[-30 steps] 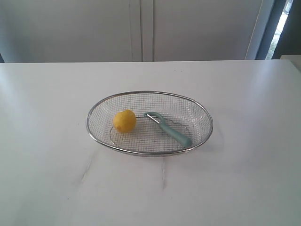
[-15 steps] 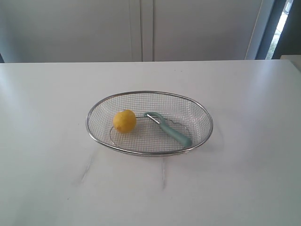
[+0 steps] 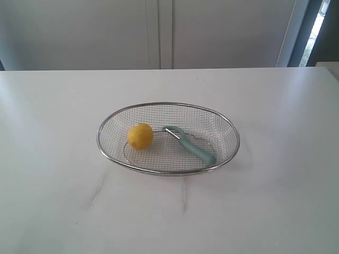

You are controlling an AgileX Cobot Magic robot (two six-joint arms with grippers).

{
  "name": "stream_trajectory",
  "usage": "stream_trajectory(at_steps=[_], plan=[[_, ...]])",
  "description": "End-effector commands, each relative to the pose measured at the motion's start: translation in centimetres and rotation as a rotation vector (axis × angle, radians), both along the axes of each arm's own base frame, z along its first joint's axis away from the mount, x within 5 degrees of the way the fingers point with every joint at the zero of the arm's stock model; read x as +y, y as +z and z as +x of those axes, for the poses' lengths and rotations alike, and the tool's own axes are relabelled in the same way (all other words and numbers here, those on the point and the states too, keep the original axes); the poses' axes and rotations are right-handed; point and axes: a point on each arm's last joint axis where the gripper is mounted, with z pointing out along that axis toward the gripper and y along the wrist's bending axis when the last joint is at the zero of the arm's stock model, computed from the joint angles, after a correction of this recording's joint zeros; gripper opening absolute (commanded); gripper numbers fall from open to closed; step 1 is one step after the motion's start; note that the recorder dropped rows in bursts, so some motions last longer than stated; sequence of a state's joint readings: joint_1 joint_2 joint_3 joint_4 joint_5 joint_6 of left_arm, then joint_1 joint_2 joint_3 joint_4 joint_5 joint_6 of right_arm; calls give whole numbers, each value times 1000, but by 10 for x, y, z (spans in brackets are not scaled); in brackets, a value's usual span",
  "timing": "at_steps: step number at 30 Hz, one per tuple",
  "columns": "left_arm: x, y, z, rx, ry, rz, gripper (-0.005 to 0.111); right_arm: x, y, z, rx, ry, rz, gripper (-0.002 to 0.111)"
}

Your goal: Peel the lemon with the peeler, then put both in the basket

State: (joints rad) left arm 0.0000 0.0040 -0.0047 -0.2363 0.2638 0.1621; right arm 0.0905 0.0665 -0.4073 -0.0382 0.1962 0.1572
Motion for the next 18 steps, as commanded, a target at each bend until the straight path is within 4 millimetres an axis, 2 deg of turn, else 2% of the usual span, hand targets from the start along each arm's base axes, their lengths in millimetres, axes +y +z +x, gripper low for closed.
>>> stream_trajectory(at_steps=[1, 2, 3, 4, 6, 8, 9, 18], plan=[[0, -1, 0, -2, 0, -14, 0, 2, -54, 20, 119, 6, -6, 0], [0, -1, 0, -2, 0, -14, 0, 3, -80, 27, 179, 6, -12, 0], [0, -1, 0, -2, 0, -14, 0, 3, -93, 29, 216, 6, -15, 0], [0, -1, 0, -2, 0, -14, 0, 3, -119, 32, 290, 6, -22, 0], [0, -1, 0, -2, 0, -14, 0, 3, -127, 33, 327, 6, -25, 0], [0, -1, 0, -2, 0, -14, 0, 2, -143, 29, 503, -2, -40, 0], [0, -1, 0, -2, 0, -14, 0, 3, -144, 28, 524, 1, 0, 0], [0, -1, 0, -2, 0, -14, 0, 3, -144, 27, 506, 2, 4, 0]])
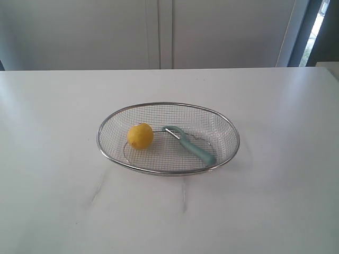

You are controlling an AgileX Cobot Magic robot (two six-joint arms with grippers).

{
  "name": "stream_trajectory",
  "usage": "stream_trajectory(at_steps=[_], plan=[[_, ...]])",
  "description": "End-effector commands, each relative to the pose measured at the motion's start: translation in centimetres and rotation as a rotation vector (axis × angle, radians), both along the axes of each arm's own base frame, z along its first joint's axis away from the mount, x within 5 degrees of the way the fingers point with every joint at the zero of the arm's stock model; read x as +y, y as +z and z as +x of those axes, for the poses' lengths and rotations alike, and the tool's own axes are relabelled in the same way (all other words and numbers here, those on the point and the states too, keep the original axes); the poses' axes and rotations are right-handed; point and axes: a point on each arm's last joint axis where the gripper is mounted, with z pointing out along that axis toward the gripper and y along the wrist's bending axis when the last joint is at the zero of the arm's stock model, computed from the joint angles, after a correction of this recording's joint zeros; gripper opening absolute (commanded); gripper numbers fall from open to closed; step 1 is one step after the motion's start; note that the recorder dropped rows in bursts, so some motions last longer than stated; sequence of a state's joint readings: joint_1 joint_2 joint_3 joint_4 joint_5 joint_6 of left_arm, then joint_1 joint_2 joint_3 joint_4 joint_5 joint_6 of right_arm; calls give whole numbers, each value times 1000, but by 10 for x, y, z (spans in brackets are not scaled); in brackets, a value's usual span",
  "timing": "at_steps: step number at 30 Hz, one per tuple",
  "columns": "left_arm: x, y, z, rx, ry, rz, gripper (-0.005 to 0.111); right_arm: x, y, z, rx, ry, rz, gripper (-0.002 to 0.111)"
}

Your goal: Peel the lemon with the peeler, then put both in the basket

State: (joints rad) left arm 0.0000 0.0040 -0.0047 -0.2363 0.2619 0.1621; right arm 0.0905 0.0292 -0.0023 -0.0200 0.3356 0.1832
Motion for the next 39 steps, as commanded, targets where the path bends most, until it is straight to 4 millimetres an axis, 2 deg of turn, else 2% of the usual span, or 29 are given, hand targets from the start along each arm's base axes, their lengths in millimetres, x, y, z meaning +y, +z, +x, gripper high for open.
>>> stream_trajectory(at_steps=[1, 5, 14, 39], plan=[[0, -1, 0, 0, -1, -14, 0, 0, 0, 0, -2, 1, 5, 0], [0, -1, 0, 0, -1, -14, 0, 0, 0, -2, -19, -3, 7, 0], [0, -1, 0, 0, -1, -14, 0, -8, 1, -2, -26, -154, 6, 0], [0, -1, 0, 0, -1, -14, 0, -8, 1, -2, -26, -156, 8, 0]])
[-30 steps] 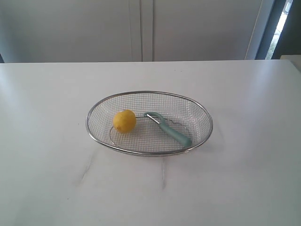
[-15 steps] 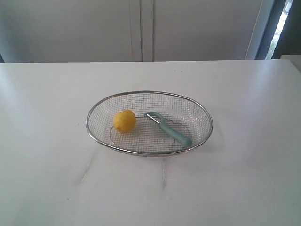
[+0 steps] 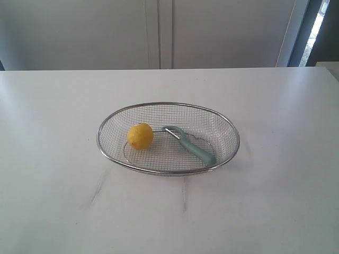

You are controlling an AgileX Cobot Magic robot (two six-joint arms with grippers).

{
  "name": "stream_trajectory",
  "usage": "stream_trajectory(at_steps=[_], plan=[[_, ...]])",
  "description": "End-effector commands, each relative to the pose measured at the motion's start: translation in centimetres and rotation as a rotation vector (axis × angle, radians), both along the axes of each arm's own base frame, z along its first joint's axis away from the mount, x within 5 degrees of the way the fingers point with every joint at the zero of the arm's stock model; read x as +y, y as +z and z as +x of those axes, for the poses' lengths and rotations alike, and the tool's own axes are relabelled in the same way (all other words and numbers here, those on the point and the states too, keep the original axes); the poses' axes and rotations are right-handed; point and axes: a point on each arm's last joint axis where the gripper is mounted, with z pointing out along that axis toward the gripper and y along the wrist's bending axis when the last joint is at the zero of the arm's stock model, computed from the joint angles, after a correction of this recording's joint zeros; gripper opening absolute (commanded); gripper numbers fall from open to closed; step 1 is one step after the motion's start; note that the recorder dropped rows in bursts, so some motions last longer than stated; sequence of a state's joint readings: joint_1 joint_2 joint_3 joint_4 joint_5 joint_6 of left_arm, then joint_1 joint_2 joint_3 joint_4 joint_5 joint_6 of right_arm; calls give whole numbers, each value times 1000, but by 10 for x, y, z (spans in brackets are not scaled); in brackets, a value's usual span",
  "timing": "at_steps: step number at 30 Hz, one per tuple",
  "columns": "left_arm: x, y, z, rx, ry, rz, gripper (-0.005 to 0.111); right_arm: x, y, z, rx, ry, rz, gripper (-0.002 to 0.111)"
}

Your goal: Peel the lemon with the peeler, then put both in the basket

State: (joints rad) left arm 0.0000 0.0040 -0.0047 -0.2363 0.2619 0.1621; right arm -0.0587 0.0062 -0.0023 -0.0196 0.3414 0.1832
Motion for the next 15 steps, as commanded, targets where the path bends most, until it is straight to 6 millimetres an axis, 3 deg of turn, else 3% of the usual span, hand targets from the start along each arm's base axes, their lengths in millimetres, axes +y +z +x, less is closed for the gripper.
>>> stream_trajectory(at_steps=[1, 6, 9, 15], plan=[[0, -1, 0, 0, -1, -14, 0, 0, 0, 0, -10, -7, 7, 0], [0, -1, 0, 0, -1, -14, 0, 0, 0, 0, -10, -7, 7, 0], [0, -1, 0, 0, -1, -14, 0, -2, 0, 0, 4, 12, -149, 0], [0, -1, 0, 0, -1, -14, 0, -2, 0, 0, 4, 12, -151, 0]])
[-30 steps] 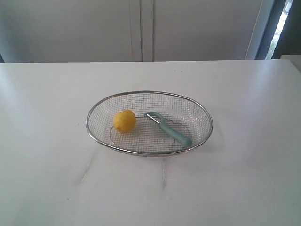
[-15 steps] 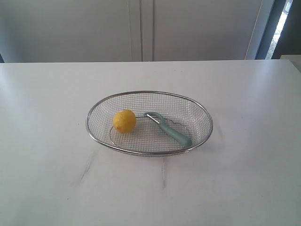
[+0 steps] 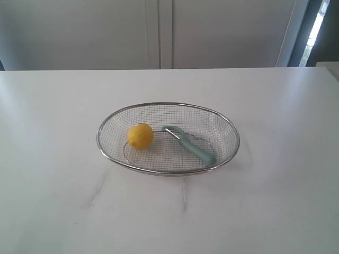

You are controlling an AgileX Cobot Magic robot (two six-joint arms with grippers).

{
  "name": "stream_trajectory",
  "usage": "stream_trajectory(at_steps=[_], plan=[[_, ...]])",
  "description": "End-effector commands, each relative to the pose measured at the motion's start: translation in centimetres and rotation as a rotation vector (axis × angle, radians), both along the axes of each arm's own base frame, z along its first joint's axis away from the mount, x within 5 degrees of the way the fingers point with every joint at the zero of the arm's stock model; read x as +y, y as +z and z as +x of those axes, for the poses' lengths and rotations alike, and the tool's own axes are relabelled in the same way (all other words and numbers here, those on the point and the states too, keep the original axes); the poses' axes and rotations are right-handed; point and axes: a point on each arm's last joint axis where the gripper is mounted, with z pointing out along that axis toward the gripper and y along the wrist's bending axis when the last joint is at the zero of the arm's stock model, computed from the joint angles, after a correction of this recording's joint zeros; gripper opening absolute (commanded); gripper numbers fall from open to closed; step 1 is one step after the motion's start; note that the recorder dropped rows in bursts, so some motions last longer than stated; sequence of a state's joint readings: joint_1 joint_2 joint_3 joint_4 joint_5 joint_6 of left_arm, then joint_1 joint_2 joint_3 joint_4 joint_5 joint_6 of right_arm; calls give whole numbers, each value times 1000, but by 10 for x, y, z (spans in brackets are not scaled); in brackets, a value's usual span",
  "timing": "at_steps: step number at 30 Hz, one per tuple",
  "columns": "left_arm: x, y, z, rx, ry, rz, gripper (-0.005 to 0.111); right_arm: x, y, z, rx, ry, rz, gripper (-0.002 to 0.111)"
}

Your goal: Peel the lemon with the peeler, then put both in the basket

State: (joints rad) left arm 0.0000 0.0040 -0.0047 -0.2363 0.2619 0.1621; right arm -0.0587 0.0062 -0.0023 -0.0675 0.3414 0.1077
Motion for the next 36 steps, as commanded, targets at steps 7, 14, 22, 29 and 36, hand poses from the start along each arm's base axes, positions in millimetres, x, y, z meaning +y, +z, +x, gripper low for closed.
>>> stream_trajectory(at_steps=[7, 14, 22, 29, 36], plan=[[0, -1, 0, 0, -1, -14, 0, -1, 0, 0, -5, -3, -31, 0], [0, -1, 0, 0, -1, -14, 0, 0, 0, 0, -5, 5, -31, 0], [0, -1, 0, 0, -1, -14, 0, 3, 0, 0, -6, 59, -31, 0], [0, -1, 0, 0, -1, -14, 0, 3, 0, 0, -6, 62, -29, 0], [0, -1, 0, 0, -1, -14, 0, 3, 0, 0, -6, 62, -29, 0]])
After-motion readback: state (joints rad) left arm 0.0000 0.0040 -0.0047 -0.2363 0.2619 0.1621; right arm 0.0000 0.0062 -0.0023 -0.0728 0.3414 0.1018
